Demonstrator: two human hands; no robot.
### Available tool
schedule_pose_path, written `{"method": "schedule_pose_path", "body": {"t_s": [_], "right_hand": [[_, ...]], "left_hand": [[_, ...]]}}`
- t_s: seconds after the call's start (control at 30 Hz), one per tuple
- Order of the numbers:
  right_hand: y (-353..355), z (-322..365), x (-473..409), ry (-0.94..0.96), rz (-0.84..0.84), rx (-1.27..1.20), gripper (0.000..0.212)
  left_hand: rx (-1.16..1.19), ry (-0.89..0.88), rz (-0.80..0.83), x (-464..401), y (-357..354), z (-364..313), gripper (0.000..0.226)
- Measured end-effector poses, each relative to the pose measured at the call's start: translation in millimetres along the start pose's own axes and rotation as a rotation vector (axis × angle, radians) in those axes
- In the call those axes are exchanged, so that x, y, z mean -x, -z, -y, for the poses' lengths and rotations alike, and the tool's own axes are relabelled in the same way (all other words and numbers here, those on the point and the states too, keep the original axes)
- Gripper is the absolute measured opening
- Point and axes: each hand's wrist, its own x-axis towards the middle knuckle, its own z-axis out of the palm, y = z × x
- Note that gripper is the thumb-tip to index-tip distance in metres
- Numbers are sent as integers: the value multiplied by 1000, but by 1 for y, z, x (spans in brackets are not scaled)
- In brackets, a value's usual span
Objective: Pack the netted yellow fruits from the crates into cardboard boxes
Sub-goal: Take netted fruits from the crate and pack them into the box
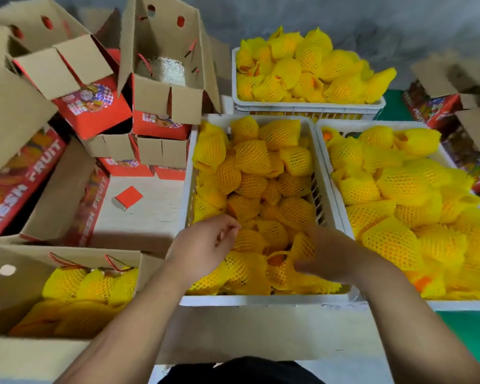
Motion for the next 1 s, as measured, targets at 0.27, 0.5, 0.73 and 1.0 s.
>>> {"method": "schedule_pose_path", "body": {"t_s": [0.27, 0.5, 0.73, 1.0], "right_hand": [[-33, 26, 0, 308, -100, -1073, 58], [-61, 35, -7, 170, 54, -1361, 57], [-60, 35, -10, 76, 178, -1366, 64], [-46, 39, 0, 188, 375, -1490, 59]], "left_hand": [[1190, 460, 57, 5, -48, -89, 36], [1076, 436, -168, 6, -44, -88, 40], [947, 319, -234, 2, -32, -73, 32], [965, 205, -348, -2, -29, -72, 24]]}}
